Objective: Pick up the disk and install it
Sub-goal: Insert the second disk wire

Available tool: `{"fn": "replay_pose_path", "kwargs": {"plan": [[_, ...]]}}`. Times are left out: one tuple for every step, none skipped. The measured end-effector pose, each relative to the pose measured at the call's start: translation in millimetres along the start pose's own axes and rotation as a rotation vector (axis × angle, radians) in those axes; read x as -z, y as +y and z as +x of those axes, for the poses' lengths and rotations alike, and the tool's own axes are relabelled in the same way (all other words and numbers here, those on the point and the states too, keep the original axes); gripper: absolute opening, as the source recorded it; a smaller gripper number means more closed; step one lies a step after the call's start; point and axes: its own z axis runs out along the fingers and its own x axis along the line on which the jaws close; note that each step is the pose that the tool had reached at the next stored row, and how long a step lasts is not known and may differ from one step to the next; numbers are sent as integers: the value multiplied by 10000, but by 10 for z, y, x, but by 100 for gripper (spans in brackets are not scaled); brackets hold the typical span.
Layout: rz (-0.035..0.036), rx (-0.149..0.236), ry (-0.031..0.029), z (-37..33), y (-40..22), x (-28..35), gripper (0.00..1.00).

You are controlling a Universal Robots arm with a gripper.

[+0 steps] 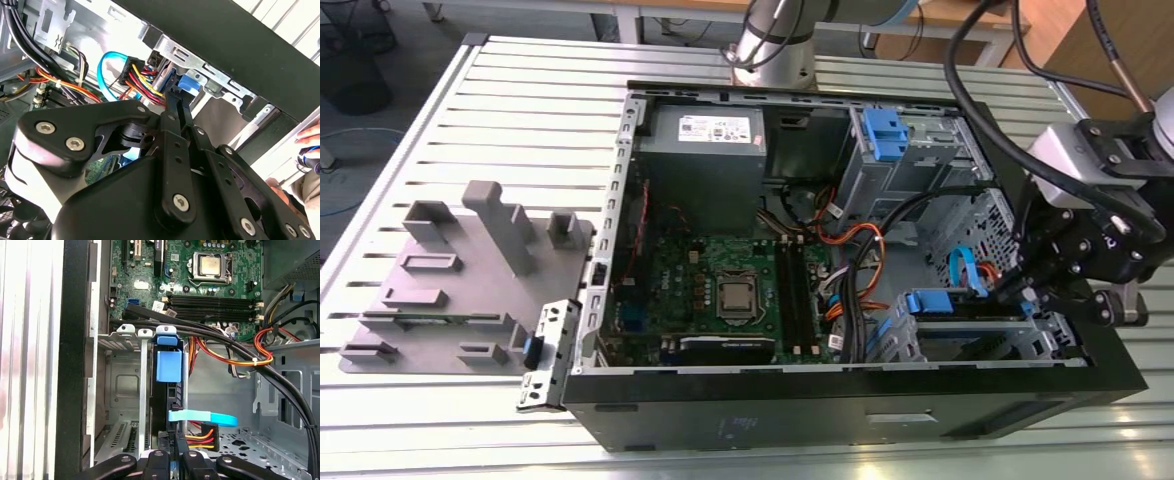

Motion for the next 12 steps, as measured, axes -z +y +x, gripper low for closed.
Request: {"fn": "replay_pose_path", "kwargs": {"plan": [[-1, 24, 0, -8, 2, -1, 16], [-3, 43, 2, -17, 4, -2, 16], [-4, 58, 2, -26, 5, -4, 16], [-5, 69, 1, -30, 6, -4, 16], [-4, 70, 1, -30, 6, -5, 16], [-4, 71, 2, -30, 6, -5, 16], [-5, 72, 2, -30, 6, -5, 16], [-4, 72, 0, -31, 8, -6, 16], [-5, 70, 0, -32, 12, -7, 16], [-5, 70, 1, -32, 13, -8, 16], [-5, 72, 2, -32, 14, -10, 16], [-5, 72, 3, -32, 15, -11, 16]]}}
